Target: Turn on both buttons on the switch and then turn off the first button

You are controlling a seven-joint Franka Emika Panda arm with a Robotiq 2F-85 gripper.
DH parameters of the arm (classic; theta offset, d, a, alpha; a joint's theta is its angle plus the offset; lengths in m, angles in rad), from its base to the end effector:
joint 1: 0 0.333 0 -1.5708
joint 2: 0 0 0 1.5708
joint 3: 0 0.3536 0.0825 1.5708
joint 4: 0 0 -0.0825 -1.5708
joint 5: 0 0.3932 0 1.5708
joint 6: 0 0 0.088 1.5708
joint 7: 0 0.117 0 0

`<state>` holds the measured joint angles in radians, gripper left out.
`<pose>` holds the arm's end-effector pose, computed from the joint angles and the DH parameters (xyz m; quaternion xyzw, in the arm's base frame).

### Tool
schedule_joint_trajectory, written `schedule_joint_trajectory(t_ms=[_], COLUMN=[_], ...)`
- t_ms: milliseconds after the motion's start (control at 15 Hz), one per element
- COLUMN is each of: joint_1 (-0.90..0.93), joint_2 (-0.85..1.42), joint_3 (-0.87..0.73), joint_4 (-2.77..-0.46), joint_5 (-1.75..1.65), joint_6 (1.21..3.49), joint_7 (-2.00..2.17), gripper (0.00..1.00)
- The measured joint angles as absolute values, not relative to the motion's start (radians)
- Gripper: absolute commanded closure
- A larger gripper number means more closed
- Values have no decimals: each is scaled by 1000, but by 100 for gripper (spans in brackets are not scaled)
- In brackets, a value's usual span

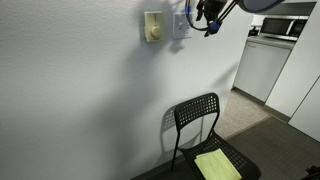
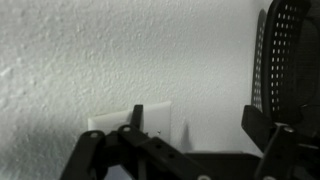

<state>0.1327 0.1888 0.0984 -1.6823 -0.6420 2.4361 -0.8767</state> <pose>0.6690 0.1461 0.5778 0.6875 0.6255 0.1715 0.3266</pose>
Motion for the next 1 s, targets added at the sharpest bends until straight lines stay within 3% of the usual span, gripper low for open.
schedule_joint_trajectory(t_ms=[1000], joint_1=[133], joint_2=[261], joint_3=[112], joint_4=[-1556], joint_5=[-523], joint_6=[2422], joint_7=[-1047], gripper=[0])
